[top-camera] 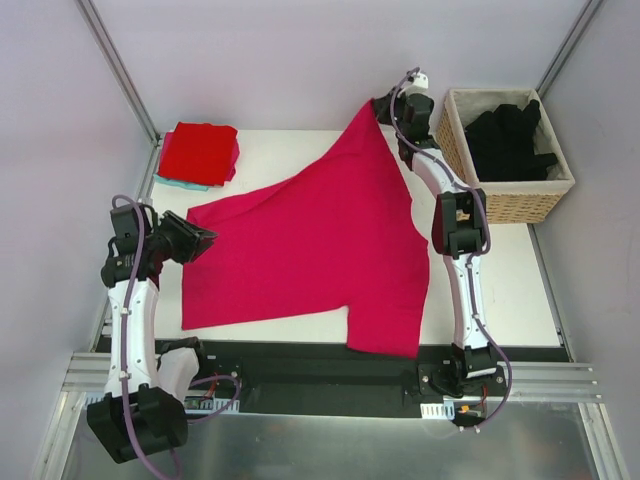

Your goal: Fold and stack the t-shirts

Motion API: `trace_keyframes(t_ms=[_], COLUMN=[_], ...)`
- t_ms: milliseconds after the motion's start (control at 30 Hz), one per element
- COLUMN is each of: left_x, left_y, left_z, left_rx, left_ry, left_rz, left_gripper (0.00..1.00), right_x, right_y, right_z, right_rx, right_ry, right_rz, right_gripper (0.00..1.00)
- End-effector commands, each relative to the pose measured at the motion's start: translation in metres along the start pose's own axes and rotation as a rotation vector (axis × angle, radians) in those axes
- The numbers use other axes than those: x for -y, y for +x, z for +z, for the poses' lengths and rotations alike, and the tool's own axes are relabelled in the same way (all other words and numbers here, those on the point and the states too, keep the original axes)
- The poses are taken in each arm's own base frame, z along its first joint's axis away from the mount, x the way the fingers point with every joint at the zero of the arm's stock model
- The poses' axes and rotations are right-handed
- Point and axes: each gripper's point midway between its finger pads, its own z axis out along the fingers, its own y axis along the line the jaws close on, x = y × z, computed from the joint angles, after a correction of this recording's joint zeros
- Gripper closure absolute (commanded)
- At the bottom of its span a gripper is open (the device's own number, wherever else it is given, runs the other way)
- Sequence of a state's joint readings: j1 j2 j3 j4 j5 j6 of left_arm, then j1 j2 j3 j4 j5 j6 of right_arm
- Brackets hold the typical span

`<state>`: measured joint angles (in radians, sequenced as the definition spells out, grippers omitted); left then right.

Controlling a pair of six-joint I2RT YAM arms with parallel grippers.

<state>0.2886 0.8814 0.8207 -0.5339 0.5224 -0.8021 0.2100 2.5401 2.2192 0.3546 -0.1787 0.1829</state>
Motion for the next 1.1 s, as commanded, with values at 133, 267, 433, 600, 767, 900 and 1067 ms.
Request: trace_keyframes(t_ms=[133, 267, 433, 600, 767, 900, 1067], left_x=[0.01, 0.017, 0.027, 0.039, 0.06, 0.066, 0.06], left_y=[0.005, 0.013, 0.021, 0.016, 0.011, 0.012, 0.02], left_z=[0.013, 0.024, 0.033, 0.031, 0.028, 0.03, 0.034], left_rx=[-0.004, -0.045, -0.08, -0.072, -0.092, -0.125, -0.173], left_ry=[-0.009, -0.018, -0.013, 0.021, 0.076, 0.099, 0.107], left_rz=[0.007, 0.04, 0.077, 0.124, 0.208, 0.236, 0.26], left_gripper=[0.72, 0.72, 0.72, 0.71, 0.7, 0.7, 0.69], right_x=[-0.003, 0.008, 0.007, -0.003, 0.014, 0.018, 0.029], right_y=[-0.082, -0.045, -0.027, -0.011, 0.026, 0.052, 0.103], right_z=[0.007, 0.006, -0.002, -0.032, -0.094, -0.157, -0.247], right_rx=[0.377, 0.269, 0.131, -0.149, -0.383, -0.546, -0.777], right_ry=[-0.038, -0.017, -0.026, -0.029, 0.082, 0.131, 0.261], right_rz=[0.08, 0.103, 0.121, 0.068, -0.016, -0.076, -0.128], right_gripper=[0.22, 0.03, 0.03, 0.03, 0.03, 0.02, 0.12])
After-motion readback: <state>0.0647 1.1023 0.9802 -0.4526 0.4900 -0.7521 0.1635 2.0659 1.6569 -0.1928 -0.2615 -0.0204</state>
